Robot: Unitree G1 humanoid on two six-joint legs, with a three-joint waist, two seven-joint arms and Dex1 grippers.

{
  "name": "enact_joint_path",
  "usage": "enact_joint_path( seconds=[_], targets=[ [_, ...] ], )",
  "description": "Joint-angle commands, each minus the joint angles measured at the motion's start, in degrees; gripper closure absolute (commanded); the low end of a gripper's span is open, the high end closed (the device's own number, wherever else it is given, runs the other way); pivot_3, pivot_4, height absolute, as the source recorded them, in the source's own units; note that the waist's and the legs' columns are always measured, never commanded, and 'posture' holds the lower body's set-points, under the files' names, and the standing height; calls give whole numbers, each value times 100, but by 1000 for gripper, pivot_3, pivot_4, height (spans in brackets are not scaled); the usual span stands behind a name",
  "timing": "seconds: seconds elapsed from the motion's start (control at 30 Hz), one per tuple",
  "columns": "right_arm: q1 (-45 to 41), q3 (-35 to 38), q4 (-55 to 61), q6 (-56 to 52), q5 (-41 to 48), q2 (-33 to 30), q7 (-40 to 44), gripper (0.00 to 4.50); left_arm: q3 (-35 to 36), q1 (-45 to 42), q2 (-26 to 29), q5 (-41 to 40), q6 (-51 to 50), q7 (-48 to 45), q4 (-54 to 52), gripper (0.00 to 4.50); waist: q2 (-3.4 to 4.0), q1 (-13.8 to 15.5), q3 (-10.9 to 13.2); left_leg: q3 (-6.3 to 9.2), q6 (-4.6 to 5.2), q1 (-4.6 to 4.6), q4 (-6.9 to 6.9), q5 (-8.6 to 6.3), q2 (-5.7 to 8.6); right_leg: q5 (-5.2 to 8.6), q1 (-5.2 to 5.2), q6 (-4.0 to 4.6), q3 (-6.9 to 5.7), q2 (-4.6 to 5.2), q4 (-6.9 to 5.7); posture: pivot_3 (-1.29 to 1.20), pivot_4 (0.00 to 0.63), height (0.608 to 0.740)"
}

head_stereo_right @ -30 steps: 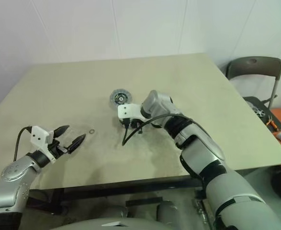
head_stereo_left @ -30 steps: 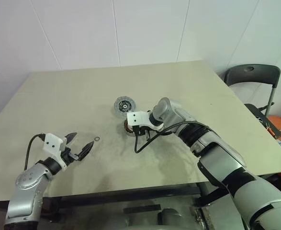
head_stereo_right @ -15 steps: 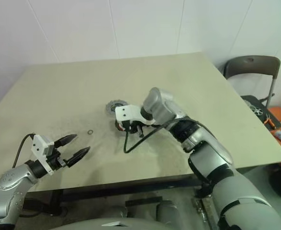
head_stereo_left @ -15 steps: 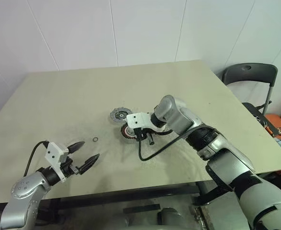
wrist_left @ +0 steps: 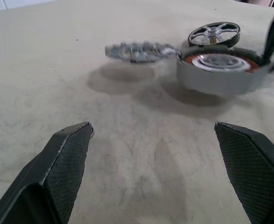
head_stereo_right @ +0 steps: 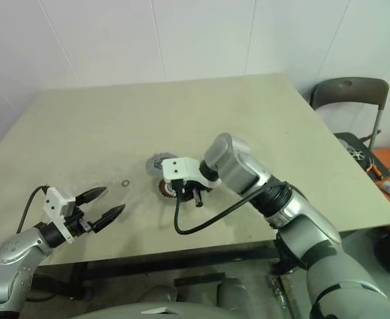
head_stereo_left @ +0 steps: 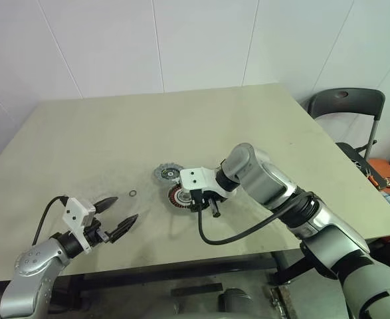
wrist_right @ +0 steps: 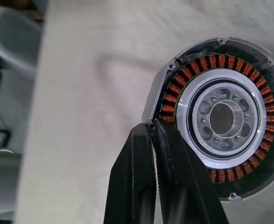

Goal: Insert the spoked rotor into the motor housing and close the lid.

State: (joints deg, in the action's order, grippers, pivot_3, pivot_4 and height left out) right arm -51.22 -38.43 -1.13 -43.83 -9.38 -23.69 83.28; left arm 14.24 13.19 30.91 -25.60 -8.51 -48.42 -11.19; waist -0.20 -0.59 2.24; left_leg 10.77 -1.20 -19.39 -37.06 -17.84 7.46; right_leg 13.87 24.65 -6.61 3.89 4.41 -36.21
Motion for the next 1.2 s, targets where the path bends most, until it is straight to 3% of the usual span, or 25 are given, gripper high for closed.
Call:
enact_joint_path(
  seconds=[0.03, 0.5, 0.67, 0.97, 1.2],
  targets=[
    [-119, 12, 283, -106, 142, -16, -75, 4483, 31, -95, 68, 14, 61, -2, -20, 0, 0, 0, 0, 0, 0, 0, 0, 0, 0, -1, -1, 0, 0, 0, 0, 0, 0, 740],
    [-110, -191, 74, -342, 401, 41, -340, 4483, 69, -165, 76, 157, 145, 76, 129, 0, -1, 0, -1, 0, 0, 0, -4, 0, -1, -3, -2, -1, -1, 0, 1, 0, 0, 740],
    [-148, -198, 103, -488, 553, 31, -398, 3123, 51, -189, 73, 159, 146, 89, 160, 0, -3, 2, -2, 0, 1, 2, -5, 0, -1, -4, -5, -1, -1, 0, 1, 0, 0, 740],
    [-438, 240, 334, -951, 1213, -69, -368, 16, -15, -242, 57, 157, 107, 103, 128, 0, -3, 1, -2, 0, 2, 3, -6, -1, -2, -7, -6, 0, -1, -1, 0, 0, 0, 740],
    [-558, 710, 182, -913, 1556, -402, -500, 16, 47, -232, 21, 56, -67, 238, 92, 0, -4, 4, -2, 0, 3, 3, -7, -2, -1, -8, -7, -1, -2, 1, 2, 0, 0, 740]
  ],
)
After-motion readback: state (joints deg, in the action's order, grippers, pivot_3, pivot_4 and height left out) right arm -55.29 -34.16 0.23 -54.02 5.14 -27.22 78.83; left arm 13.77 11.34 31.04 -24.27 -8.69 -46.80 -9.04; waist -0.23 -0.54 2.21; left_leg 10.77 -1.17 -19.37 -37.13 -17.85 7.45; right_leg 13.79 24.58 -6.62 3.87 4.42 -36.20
